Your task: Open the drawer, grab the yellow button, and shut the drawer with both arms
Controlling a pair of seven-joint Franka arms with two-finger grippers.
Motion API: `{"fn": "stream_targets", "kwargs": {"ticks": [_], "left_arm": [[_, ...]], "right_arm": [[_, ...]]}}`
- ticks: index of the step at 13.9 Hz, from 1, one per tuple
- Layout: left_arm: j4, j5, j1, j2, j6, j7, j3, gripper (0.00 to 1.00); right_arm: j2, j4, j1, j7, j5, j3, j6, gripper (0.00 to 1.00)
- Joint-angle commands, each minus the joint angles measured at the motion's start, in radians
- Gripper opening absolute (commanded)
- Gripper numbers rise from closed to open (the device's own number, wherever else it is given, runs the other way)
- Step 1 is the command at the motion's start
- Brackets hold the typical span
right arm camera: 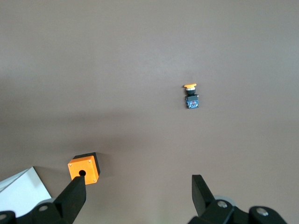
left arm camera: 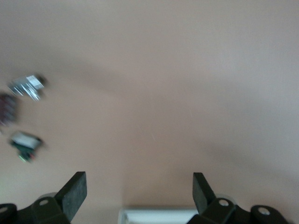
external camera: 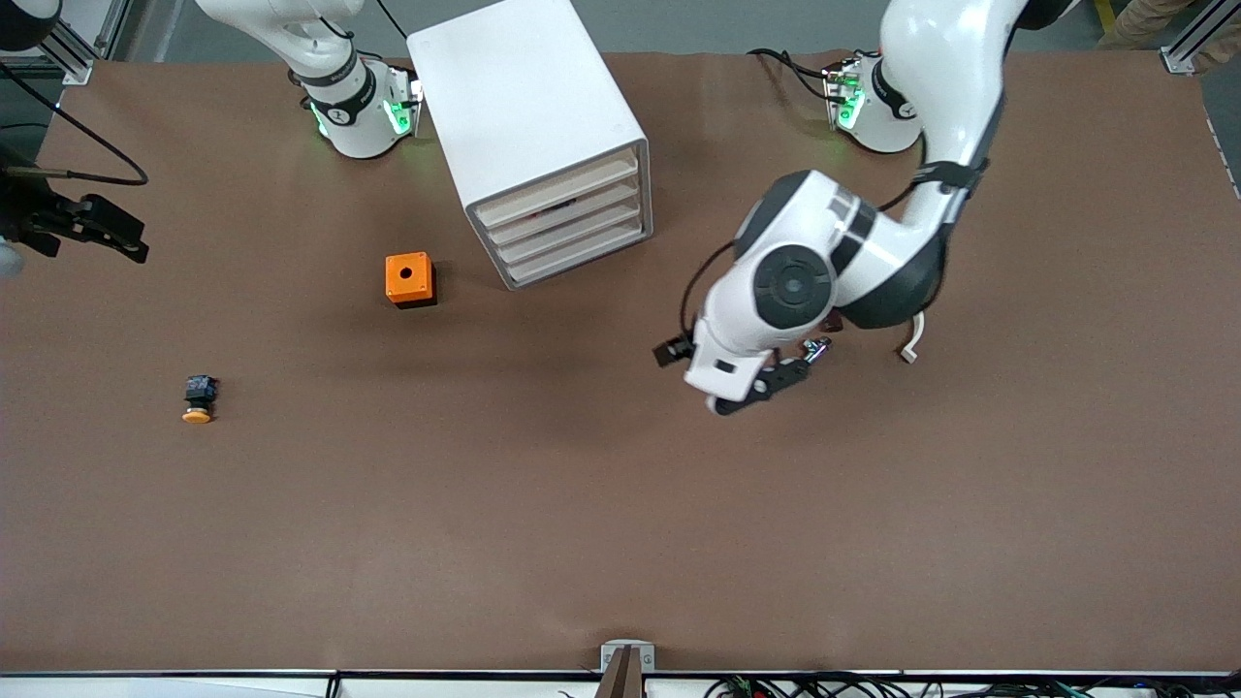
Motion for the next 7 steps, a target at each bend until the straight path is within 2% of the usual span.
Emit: {"fn": "stream_targets", "kwargs": {"ticks": [1,7], "left_arm": [[-0.017,0.101,0.073,-0.066,-0.014,0.064,-0.007,1.00],[-0.018,0.184,0.225,-0.151,-0.016,0.277,-0.007,1.00]], "right_arm": [[0.016,0.044,-0.001,-0.033,0.018,-0.009,-0.014,1.00],[0.019,0.090,-0.006,-0.039,0.056,-0.012,-0.006,1.00]]}}
